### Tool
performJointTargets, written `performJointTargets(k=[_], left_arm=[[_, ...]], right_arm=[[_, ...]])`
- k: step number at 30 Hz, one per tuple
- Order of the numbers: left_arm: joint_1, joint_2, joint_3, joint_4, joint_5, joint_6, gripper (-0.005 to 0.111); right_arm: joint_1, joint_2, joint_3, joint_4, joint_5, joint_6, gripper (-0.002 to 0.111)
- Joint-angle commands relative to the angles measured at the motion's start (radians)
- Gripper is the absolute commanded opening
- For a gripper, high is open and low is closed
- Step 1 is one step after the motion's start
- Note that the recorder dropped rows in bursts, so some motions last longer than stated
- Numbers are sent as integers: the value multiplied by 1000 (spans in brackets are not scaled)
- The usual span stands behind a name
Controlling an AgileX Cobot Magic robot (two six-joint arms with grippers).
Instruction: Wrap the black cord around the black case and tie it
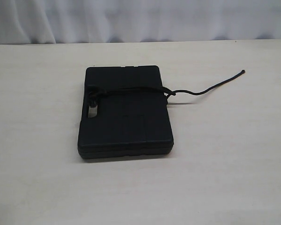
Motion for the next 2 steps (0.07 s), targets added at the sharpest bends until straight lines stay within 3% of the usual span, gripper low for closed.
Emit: performJointTargets(k=[1,2], left_arm=[[-6,-4,2,1,-4,0,0],[-6,-4,2,1,-4,0,0]], right_arm=[[1,-6,3,1,3,-2,4],[1,-6,3,1,3,-2,4]])
